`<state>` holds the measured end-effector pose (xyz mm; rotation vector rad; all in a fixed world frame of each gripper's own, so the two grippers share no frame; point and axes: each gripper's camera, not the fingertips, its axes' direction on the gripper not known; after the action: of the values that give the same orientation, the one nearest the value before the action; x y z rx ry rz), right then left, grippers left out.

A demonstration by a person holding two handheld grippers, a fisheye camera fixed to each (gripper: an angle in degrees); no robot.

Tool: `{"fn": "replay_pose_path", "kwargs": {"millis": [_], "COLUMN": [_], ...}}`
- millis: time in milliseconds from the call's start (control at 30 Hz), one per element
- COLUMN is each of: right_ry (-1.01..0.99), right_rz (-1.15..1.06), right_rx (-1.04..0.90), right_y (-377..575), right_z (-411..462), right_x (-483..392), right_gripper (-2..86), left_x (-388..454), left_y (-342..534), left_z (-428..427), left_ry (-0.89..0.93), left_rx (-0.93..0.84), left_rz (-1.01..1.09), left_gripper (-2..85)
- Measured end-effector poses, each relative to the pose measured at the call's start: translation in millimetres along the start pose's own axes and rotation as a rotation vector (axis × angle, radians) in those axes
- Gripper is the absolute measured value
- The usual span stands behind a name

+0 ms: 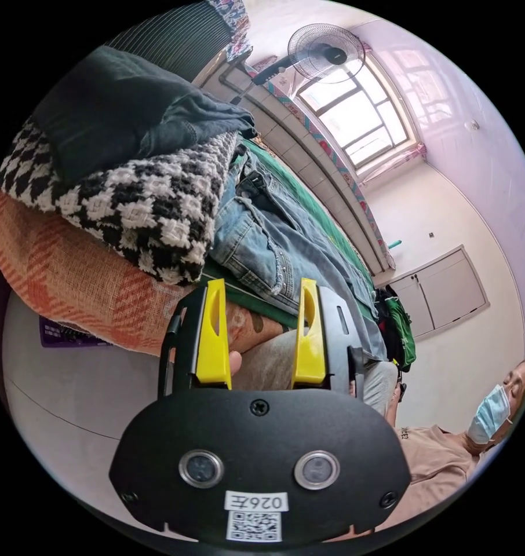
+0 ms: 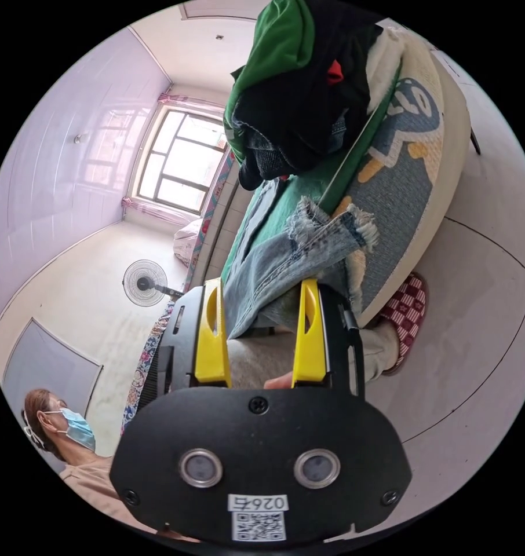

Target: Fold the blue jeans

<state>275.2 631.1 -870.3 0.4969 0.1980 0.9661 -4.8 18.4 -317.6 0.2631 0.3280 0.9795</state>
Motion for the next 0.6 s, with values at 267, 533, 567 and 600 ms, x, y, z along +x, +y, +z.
{"fn": "replay_pose_path", "kwargs": {"millis": [267,533,567,600], "right_ry": [0.024,0.030,0.026,0.019], "right_rz": [-0.050,-0.131,-0.134,-0.134], "right_rx": [-0.018,-0.004,0.009,0.020], "right_y": [17,50,57,61], "right_z": [-14,-24,-24,-25], "right_x": [-45,-98,-106,-110], "right_gripper": [9.1,-0.3,-0.7,-0.9], "left_x": [5,10,9,9], "left_y": [-19,16,18,20], "left_z": [28,-20,-23,-28], "left_ry": [-0.136,0.017,0.030,0.052], "left_rx": [-0.081,0.084,0.094,0.115], "left_rz": [0.022,0.103,0.104,0.108], "left_gripper": [7.6,1.7,1.5,1.2]}}
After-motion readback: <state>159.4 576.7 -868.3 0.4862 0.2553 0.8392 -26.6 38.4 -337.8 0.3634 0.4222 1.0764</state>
